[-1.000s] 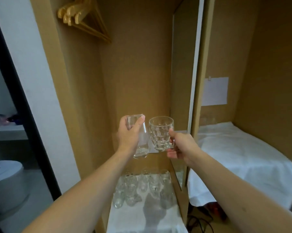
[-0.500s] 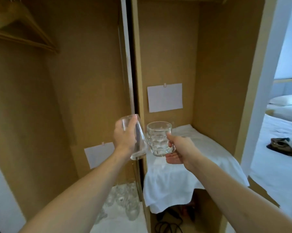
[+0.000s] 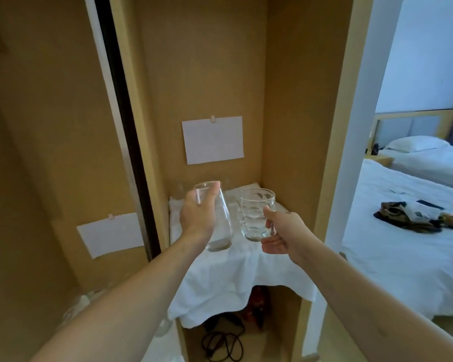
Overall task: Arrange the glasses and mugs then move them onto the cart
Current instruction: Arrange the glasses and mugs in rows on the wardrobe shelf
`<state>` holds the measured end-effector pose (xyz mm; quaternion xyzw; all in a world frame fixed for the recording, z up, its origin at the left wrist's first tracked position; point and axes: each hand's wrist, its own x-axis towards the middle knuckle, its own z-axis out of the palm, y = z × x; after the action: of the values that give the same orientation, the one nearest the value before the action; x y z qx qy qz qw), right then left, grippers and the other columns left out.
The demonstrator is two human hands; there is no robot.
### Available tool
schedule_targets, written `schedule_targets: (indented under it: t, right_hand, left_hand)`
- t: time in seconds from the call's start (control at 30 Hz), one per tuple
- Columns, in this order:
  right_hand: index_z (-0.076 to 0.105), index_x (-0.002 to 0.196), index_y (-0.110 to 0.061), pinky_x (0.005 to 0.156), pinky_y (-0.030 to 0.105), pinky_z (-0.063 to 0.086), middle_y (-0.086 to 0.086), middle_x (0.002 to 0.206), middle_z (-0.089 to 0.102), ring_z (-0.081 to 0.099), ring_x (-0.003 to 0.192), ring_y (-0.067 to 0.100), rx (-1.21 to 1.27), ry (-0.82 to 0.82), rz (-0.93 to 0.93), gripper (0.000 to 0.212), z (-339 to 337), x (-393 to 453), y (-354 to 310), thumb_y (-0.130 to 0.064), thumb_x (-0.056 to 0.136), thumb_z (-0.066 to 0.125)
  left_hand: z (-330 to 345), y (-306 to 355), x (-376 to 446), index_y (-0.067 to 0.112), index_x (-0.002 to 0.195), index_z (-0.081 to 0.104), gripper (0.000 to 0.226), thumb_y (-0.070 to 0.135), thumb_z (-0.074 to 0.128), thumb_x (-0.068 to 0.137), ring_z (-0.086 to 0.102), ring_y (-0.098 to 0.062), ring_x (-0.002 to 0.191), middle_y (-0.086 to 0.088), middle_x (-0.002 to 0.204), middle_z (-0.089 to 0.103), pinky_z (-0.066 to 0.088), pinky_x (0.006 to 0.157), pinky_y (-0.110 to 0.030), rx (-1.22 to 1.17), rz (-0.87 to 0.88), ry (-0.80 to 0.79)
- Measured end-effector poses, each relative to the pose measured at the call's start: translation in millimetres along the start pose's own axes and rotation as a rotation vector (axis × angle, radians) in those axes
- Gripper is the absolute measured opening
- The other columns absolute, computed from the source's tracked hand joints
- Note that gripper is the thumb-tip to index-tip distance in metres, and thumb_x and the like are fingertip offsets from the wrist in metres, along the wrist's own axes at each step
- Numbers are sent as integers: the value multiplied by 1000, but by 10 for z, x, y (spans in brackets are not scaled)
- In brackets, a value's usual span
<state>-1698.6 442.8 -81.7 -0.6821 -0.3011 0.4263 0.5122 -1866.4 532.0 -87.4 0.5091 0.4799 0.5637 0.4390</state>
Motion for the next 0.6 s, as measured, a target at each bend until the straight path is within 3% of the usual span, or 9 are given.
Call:
schedule_targets:
  t: [0.17,0.33,0.6]
  right_hand:
    - [62,96,-2,54,35,62,30,109,67,70,78,36,26,-24,84,45,-72,242,77,-47,96,62]
    - [63,101,-1,55,35,61,30,106,69,73,88,38,23,-17,111,47,-6,529,114,-48,96,62]
    - [62,93,-4,52,33,59,28,106,66,71,79,35,-7,7,123,46,224,1195,48,-49,96,61]
  left_hand:
    - [194,-112,120,38,106,68,62,86,60,67,68,-27,104,7,104,71,59,88,-55,114,30,-33]
    - [347,-210,408,39,103,67,64,87,63,62,68,-27,106,10,107,69,57,92,-54,126,6,-38]
    - [527,-485,1090,45,99,68,55,85,64,62,67,-21,106,16,112,66,57,93,-49,111,-51,-59]
